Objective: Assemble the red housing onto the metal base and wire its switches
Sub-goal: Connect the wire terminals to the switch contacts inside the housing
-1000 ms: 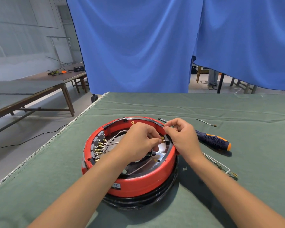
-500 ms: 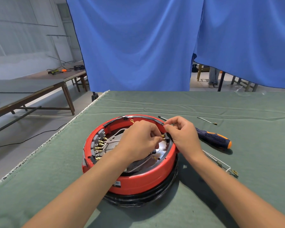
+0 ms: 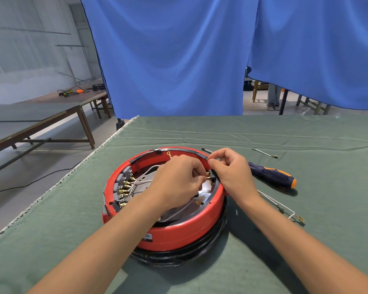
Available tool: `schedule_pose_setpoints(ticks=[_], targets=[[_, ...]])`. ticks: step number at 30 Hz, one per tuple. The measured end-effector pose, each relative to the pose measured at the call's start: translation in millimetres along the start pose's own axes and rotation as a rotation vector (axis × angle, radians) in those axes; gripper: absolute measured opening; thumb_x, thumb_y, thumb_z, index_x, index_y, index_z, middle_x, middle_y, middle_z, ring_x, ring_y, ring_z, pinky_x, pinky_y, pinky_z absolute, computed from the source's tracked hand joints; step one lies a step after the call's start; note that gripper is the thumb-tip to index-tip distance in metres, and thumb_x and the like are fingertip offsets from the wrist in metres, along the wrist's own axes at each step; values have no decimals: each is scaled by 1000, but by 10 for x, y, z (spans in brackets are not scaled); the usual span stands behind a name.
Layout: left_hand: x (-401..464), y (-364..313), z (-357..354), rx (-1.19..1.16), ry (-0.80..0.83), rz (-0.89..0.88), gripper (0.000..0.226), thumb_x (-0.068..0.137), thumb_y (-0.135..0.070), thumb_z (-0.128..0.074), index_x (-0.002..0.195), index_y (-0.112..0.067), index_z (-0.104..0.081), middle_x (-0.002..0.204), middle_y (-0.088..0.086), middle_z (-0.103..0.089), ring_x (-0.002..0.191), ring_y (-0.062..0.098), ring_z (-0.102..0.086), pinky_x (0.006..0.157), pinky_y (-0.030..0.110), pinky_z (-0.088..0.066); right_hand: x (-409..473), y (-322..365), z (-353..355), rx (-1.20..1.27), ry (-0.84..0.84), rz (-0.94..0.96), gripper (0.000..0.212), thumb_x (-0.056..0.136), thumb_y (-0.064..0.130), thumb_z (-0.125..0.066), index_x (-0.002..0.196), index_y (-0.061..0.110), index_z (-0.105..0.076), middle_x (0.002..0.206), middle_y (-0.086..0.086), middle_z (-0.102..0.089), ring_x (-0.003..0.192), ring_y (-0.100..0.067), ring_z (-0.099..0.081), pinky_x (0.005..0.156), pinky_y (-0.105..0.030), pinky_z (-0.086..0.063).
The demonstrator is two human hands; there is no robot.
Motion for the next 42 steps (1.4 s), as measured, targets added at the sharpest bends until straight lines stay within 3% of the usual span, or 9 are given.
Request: schedule_pose_setpoints(ticks=[5,11,18,42], targets=[[-15,38,-22,-38,-26,-14,8,85,-19,-64,82,-23,-70,68,-12,-67,73,11,-66,74,37,-53,0,12,10,9,-2,-7,19,82,6,-61,72,21,-61,47,11,-38,39,-4,-35,48,-26,-31],[-34,53,1,6,-28,-3,14,86,-24,-66,73,-29,-65,63,-14,-64,71,10,-64,73,36,-52,-3,19,7,9,-6,-1,19,81,7,-63,71,23,-62,49,8,-42,41,-3,-37,51,-24,-32],[-30,11,19,99,-34,-20,15,86,-20,-63,74,-27,-68,58,-17,-59,72,8,-62,68,28,-47,-10,18,5,22,-7,-8,18,82,6,-62,71,21,-63,47,10,-41,40,-2,-37,51,-24,-32],[-28,32,-25,113,-76,-55,14,84,-18,-61,76,-25,-68,58,-18,-57,69,7,-59,62,26,-42,-14,33,7,12,-12,-9,18,82,7,-62,72,21,-62,51,6,-42,44,-5,-37,52,-25,-32]])
Point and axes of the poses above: each hand's wrist, its own x-axis towards the middle knuckle, its own z-axis out of the back of the hand, y = z × x, the point moved 1 cm from there along x, towards the middle knuckle
